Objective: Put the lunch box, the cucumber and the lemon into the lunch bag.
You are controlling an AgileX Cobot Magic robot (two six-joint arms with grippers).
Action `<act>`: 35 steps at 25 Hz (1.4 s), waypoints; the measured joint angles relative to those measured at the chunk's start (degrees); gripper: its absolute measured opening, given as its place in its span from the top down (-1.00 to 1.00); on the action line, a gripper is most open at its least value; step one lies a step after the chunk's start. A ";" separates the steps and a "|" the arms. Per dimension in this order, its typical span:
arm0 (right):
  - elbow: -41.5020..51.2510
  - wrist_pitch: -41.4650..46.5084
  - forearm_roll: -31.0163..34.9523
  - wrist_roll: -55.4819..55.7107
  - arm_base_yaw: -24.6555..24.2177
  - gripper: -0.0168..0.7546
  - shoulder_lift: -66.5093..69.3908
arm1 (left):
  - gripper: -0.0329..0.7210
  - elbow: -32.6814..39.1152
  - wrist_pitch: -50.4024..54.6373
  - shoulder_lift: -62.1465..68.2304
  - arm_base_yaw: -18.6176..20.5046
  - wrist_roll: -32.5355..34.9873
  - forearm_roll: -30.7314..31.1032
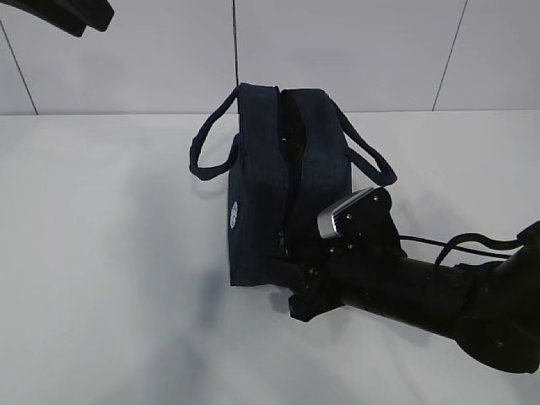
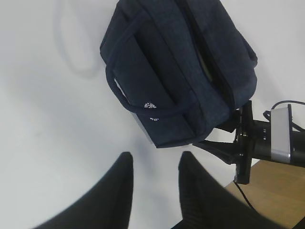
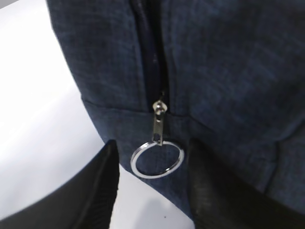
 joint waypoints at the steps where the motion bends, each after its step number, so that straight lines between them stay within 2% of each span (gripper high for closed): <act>1: 0.00 0.25 0.12 0.00 0.00 0.03 0.00 | 0.29 0.00 0.00 0.00 0.00 0.00 0.00; 10: 0.00 0.75 2.91 1.19 0.00 0.08 0.00 | 0.29 0.00 0.00 0.00 0.00 0.00 0.00; 21: 0.00 0.75 -1.04 1.80 0.00 0.09 0.15 | 0.29 0.00 0.00 0.00 0.00 0.00 0.02; 27: -0.54 0.86 -6.10 1.80 0.00 0.09 1.94 | 0.29 0.00 0.00 0.00 0.00 0.00 0.12; 35: -2.51 0.76 -4.78 1.92 0.03 0.09 2.42 | 0.29 0.00 -0.10 0.00 0.00 0.00 0.12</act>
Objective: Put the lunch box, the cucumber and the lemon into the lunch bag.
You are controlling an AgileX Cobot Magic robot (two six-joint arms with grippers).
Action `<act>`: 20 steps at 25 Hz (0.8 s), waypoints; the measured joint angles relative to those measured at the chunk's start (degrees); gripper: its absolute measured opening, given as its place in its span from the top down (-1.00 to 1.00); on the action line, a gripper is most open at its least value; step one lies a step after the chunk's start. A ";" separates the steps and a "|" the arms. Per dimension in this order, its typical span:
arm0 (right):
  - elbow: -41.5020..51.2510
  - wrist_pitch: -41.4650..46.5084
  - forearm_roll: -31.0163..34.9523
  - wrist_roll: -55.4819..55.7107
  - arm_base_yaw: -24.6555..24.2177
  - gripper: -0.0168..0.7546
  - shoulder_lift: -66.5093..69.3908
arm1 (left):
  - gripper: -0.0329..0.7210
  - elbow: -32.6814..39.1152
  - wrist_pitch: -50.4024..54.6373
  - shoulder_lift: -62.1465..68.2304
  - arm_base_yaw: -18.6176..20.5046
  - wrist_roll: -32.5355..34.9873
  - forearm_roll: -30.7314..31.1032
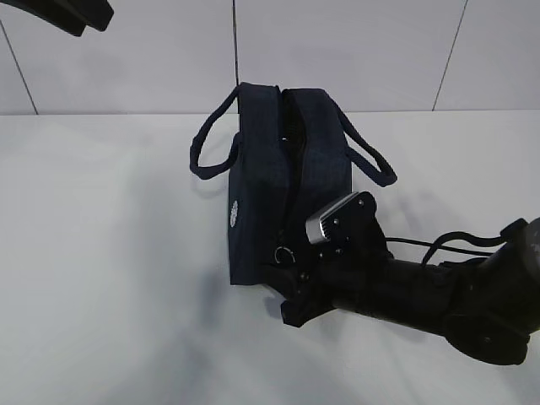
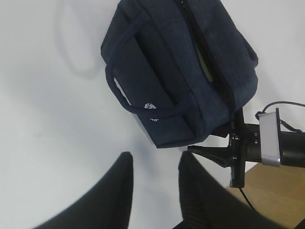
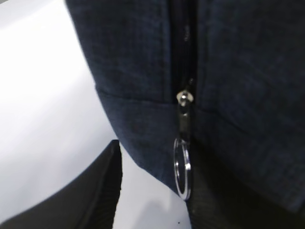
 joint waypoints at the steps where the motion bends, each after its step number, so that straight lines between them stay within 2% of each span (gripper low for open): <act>1: 0.00 0.00 0.63 0.39 0.00 0.09 0.00 | 0.29 0.00 0.00 0.00 0.00 0.00 0.00; 10: 0.00 0.00 1.98 1.12 0.00 0.11 0.07 | 0.29 0.00 0.00 0.00 0.00 0.00 0.00; 20: 0.00 0.00 3.09 1.40 0.00 0.50 0.07 | 0.29 0.00 0.11 0.00 0.00 0.00 0.43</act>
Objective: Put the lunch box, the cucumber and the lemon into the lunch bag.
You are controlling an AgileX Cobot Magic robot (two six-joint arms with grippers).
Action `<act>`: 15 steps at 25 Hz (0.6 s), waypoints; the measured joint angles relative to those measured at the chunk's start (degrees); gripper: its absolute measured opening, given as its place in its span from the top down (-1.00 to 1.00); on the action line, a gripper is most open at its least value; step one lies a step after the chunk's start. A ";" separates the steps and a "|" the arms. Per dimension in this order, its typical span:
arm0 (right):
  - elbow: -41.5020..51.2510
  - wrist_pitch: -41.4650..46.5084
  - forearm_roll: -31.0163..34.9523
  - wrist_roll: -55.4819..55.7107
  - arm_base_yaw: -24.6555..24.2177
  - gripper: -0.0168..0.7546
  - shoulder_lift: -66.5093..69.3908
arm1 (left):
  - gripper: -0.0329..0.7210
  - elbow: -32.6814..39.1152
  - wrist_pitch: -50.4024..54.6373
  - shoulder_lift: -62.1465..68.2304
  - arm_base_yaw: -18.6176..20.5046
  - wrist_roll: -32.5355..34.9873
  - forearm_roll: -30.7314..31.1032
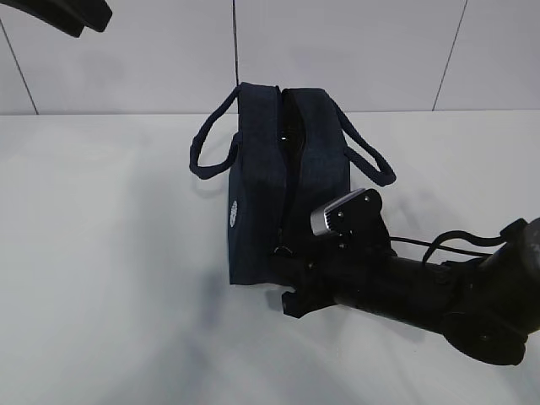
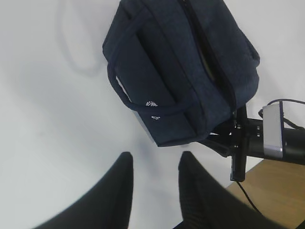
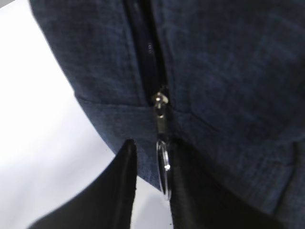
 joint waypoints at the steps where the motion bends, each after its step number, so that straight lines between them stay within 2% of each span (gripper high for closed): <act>1: 0.00 0.00 0.22 0.10 0.00 0.56 0.00 | 0.29 0.00 0.00 0.00 0.00 0.00 0.10; 9: 0.00 0.55 0.82 2.63 0.00 0.93 0.00 | 0.29 0.00 0.00 0.00 0.00 0.00 0.79; 15: 0.00 3.83 0.68 3.04 0.00 0.94 -2.72 | 0.29 0.00 0.00 0.00 0.00 0.00 1.45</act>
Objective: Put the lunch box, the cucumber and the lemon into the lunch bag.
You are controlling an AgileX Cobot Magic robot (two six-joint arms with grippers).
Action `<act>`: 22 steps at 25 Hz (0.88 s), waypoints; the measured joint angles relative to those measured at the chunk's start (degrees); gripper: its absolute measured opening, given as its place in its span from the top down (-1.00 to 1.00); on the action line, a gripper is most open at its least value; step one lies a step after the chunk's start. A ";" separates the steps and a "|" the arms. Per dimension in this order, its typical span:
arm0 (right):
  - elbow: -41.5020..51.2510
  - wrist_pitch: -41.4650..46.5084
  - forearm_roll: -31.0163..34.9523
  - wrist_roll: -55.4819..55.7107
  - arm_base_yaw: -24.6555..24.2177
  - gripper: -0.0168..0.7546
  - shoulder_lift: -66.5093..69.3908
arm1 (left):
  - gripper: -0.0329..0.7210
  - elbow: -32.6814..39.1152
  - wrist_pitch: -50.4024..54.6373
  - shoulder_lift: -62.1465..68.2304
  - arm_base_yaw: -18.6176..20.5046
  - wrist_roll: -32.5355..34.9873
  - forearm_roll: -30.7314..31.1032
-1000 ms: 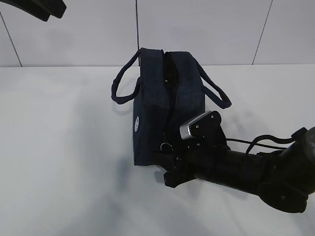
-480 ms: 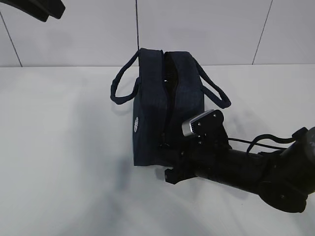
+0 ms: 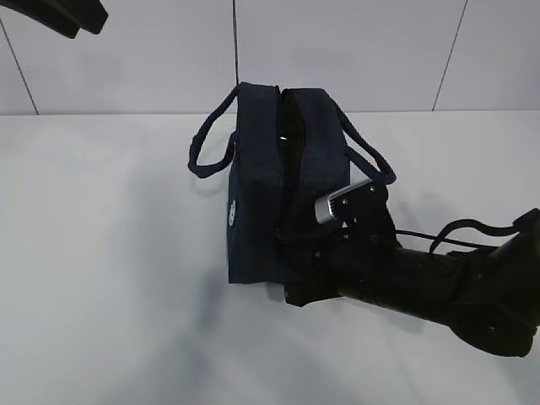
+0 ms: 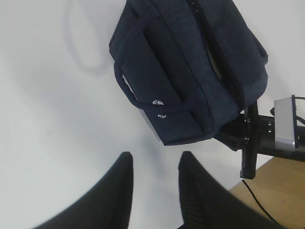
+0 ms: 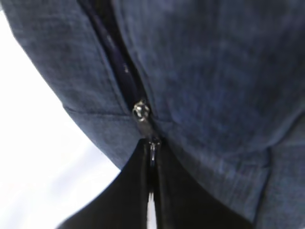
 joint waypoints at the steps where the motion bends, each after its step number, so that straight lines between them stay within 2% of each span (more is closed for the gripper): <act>1: 0.00 0.66 -0.42 0.00 0.00 0.94 -0.54 | 0.28 0.00 0.00 0.00 0.00 0.00 0.11; 6: 0.00 2.76 -2.61 1.39 0.00 0.94 -2.97 | 0.27 0.45 0.00 0.00 0.00 0.00 0.46; 14: 0.00 5.03 -5.43 3.86 0.00 0.94 -6.14 | 0.27 9.76 0.00 0.00 -0.28 0.00 0.48; 22: 0.00 6.48 -7.60 6.47 0.00 0.94 -7.88 | 0.27 11.34 -0.42 0.00 -6.13 0.00 0.72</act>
